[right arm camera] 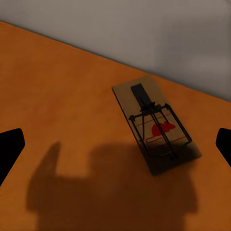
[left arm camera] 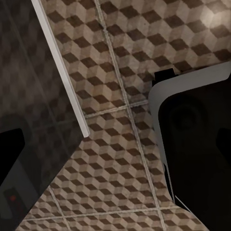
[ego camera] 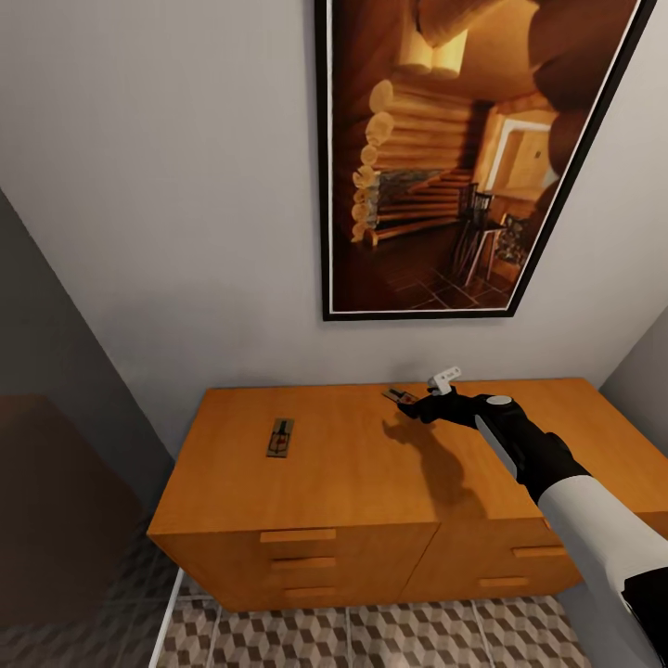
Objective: Take the four mousetraps from the cabinet in the bathroom and place them on the bathroom floor. Make sure all four end up on the same floor surface, and ensure that at least two of them are either under or directly next to the same bathroom sink.
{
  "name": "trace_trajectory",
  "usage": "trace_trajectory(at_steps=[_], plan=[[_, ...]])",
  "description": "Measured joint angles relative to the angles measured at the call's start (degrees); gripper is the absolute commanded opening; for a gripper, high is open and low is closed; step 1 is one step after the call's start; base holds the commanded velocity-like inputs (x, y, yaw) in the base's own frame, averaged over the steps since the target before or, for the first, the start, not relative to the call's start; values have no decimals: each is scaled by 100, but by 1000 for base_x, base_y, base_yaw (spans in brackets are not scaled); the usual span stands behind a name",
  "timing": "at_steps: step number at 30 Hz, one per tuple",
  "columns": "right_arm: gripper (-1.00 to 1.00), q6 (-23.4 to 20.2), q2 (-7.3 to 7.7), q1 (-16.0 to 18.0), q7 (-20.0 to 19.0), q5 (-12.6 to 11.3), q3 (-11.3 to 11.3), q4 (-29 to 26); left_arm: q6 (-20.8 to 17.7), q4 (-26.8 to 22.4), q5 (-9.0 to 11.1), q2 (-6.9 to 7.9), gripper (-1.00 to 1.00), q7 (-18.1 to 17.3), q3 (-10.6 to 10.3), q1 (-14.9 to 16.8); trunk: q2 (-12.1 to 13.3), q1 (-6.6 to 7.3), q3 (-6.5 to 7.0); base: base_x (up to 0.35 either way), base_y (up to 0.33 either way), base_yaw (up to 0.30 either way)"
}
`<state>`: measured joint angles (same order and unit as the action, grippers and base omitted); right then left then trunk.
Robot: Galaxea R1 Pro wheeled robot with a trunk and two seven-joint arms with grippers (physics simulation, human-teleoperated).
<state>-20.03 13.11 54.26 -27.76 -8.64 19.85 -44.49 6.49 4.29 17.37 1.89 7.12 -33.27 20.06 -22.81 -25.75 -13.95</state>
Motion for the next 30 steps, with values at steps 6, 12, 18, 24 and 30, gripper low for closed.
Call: trace_trajectory(at_steps=[6,12,18,24,30], plan=[[100,14,1,0,-10,1,-1,0,-2,0,0,0,100,0,0,2,0,0,0,0,0,0],[100,17,1,0,-12,4,-1,0,1,0,0,0,100,0,0,0,0,0,0,0,0,0],[100,18,1,0,-12,1,-1,0,1,0,0,0,100,0,0,0,0,1,0,54,-50,0],[100,19,1,0,-12,3,-1,0,1,0,0,0,100,0,0,1,0,0,0,71,-68,0],[100,18,1,0,-12,7,-1,0,2,0,0,0,100,0,0,1,0,0,0,15,-14,0]])
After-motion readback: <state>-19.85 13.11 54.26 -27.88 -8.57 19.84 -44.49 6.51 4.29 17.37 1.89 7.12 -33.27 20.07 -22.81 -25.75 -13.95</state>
